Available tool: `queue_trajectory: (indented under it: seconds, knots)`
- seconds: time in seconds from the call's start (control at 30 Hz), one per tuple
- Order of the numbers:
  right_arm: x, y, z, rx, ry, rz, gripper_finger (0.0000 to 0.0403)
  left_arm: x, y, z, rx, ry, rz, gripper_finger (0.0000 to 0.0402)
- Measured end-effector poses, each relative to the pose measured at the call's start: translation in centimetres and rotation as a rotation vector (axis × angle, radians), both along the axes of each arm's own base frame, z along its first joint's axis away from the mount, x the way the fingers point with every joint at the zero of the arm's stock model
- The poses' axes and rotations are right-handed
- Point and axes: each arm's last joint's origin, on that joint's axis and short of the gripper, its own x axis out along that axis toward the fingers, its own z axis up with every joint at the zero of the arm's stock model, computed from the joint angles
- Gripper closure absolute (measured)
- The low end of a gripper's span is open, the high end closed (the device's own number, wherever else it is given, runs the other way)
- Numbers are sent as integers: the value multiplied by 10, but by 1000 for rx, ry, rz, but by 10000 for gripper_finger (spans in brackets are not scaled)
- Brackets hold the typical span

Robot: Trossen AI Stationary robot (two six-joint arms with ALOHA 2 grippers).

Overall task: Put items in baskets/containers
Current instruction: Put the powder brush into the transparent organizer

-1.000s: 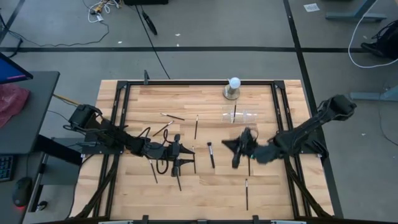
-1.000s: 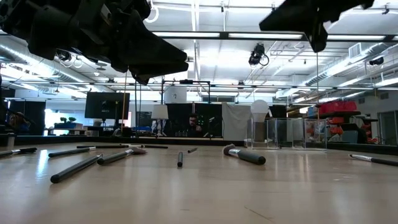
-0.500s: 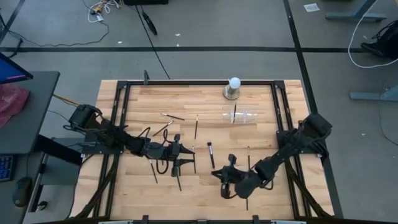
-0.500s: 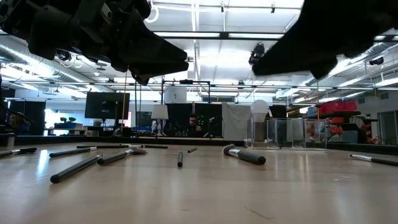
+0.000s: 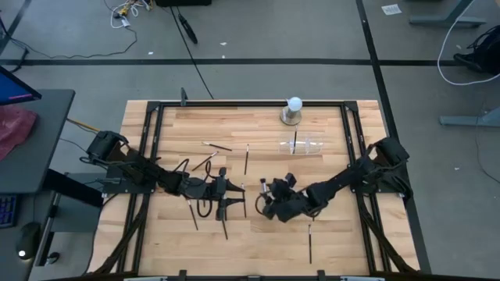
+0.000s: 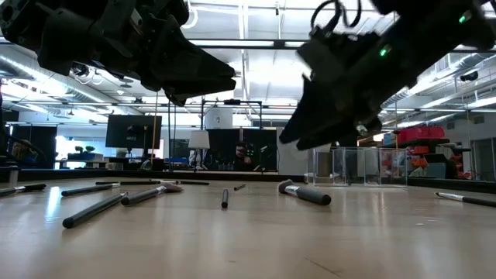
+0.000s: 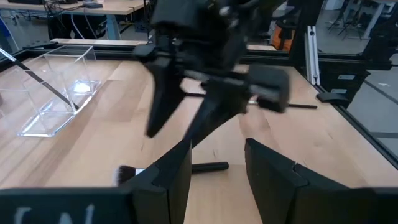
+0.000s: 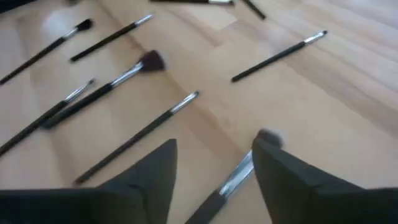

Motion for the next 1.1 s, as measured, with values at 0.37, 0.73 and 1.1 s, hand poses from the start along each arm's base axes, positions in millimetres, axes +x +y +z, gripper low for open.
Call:
queue_trajectory:
  seconds: [0.37, 0.73, 1.1]
  knots:
    - [2, -6, -49, -9, 115, -72, 215, 0, 0, 0, -5, 4, 1, 250]
    - [-4, 2, -68, -44, 177, -62, 334, 0, 0, 0, -10, 3, 1, 250]
    - [-10, 13, -68, -75, 159, -39, 367, 0, -1, 0, -12, 5, -11, 250]
